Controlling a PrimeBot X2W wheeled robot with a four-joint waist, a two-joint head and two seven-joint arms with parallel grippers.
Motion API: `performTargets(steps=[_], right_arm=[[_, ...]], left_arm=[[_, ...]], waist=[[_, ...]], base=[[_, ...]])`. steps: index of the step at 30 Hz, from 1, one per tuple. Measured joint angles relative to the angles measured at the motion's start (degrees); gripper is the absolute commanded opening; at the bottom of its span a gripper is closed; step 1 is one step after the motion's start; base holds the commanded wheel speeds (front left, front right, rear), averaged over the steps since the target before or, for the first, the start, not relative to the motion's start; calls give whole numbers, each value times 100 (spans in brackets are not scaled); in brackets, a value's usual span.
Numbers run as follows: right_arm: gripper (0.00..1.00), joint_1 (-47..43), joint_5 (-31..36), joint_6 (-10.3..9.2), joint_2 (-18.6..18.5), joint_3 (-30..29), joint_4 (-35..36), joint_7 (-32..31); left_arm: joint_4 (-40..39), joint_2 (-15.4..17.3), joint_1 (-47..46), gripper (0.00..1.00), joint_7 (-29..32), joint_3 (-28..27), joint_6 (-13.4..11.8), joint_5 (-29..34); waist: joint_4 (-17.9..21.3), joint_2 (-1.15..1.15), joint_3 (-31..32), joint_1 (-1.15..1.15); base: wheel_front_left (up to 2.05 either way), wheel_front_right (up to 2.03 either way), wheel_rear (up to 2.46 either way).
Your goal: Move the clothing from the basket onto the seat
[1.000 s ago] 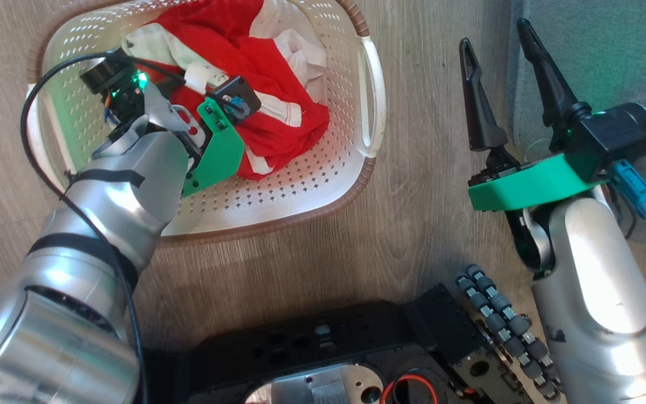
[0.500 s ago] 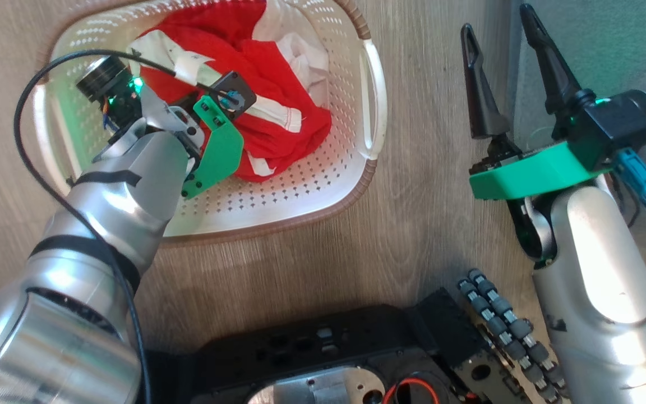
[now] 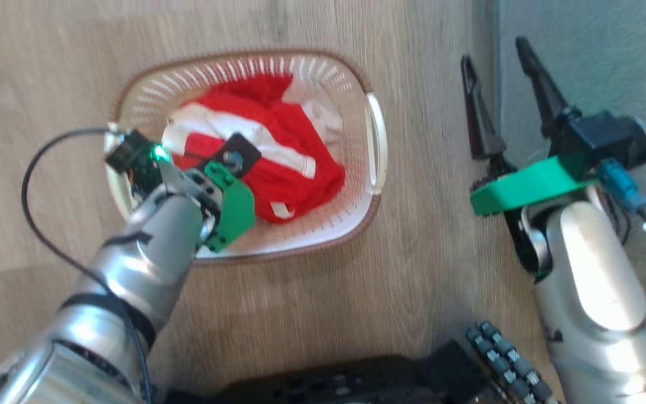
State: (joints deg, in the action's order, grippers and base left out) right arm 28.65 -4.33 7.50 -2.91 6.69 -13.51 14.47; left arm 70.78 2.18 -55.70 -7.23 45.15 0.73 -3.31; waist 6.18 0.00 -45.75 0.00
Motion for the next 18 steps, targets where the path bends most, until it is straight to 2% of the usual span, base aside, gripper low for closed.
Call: performTargets(steps=[6,11,18], right_arm=[[100,-304,31,0,-1,14,-246,0],[100,-474,30,0,-1,27,-369,0],[100,-816,-16,0,-2,149,-545,0]], left_arm=[[-189,-8,534,0,-522,-4,-286,-516],[-446,-7,915,0,-684,-59,-514,-928],[-1619,5,1499,0,-698,-447,-961,-1159]], waist=[[-120,0,762,0],[-216,0,1405,0],[-354,0,2239,-1]], base=[[0,0,0],[0,0,0],[0,0,0]])
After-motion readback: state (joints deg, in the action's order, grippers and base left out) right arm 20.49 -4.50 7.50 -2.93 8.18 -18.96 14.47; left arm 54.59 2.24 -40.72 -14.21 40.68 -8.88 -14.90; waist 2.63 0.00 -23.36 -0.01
